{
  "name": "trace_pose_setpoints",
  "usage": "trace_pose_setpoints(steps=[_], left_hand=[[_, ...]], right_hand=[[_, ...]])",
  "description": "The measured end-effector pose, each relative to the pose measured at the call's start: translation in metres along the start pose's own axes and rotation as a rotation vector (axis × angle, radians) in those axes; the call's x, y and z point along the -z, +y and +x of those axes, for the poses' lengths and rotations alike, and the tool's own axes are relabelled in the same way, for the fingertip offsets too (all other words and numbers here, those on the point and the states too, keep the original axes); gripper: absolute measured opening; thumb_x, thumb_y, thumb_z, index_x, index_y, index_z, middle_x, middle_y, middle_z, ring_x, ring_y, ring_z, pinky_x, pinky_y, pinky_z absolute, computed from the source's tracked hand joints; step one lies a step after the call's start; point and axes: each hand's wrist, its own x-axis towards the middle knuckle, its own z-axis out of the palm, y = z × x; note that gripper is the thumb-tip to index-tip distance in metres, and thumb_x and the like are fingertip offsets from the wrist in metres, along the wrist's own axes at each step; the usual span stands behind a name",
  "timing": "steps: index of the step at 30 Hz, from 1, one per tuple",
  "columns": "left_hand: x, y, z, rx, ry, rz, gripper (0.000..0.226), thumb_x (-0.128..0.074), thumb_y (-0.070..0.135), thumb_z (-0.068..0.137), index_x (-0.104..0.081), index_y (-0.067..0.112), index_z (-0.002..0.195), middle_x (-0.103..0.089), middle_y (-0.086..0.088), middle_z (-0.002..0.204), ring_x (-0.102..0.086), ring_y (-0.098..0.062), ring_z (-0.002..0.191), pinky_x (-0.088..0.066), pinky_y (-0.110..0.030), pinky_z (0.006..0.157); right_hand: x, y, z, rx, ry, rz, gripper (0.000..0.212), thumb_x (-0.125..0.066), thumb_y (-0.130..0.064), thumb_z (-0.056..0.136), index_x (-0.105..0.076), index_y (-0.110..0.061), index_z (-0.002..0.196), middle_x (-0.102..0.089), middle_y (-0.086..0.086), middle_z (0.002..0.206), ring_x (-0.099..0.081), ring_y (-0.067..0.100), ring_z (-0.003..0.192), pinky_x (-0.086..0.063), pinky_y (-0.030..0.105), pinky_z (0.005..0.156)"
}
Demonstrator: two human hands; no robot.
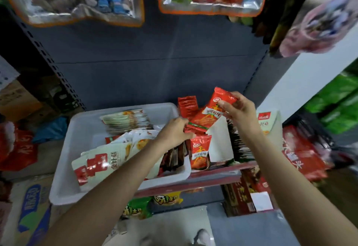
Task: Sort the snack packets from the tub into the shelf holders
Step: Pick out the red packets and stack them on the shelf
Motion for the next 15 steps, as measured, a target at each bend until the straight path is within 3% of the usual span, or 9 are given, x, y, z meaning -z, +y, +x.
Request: trace_pose_setpoints(steps=[2, 6, 11, 15], left_hand=[[-0.009, 0.002, 0.001, 0.000, -0.008, 0.058, 0.019, -0.073, 0.023, 0.081, -0.073, 0.007, 0.090, -0.061, 0.004, 0.084, -0.060, -0.014, 0.088, -0.045, -0.027, 0.076], [-0.019, -0.002, 0.002, 0.020, -0.038, 0.185, 0.026, -0.073, 0.029, 0.080, -0.073, 0.008, 0.095, -0.059, -0.005, 0.107, -0.050, -0.017, 0.105, -0.045, -0.037, 0.092], [-0.019, -0.004, -0.003, 0.052, -0.009, 0.111, 0.025, -0.075, 0.027, 0.077, -0.071, 0.010, 0.094, -0.058, -0.004, 0.110, -0.051, -0.016, 0.105, -0.044, -0.034, 0.092], [-0.019, 0.000, -0.005, 0.080, 0.047, 0.058, 0.016, -0.074, 0.022, 0.079, -0.069, 0.014, 0.092, -0.056, -0.003, 0.111, -0.052, -0.016, 0.105, -0.043, -0.028, 0.089]], right_hand=[[0.008, 0.004, 0.001, -0.016, 0.000, 0.005, 0.013, -0.061, -0.006, 0.088, -0.058, -0.018, 0.087, -0.066, -0.004, 0.083, -0.066, 0.002, 0.074, -0.052, 0.017, 0.067], [0.014, 0.014, 0.005, -0.052, -0.021, -0.041, 0.008, -0.061, -0.010, 0.089, -0.056, -0.016, 0.093, -0.065, -0.007, 0.086, -0.067, 0.002, 0.076, -0.053, 0.015, 0.067], [0.014, 0.026, 0.010, -0.099, -0.084, -0.063, 0.012, -0.061, -0.009, 0.089, -0.054, -0.008, 0.098, -0.065, -0.003, 0.088, -0.067, 0.000, 0.073, -0.053, 0.013, 0.063], [0.013, 0.043, 0.010, -0.191, -0.190, -0.139, 0.009, -0.060, -0.009, 0.089, -0.056, -0.011, 0.098, -0.066, 0.000, 0.093, -0.065, 0.009, 0.084, -0.056, 0.023, 0.075]])
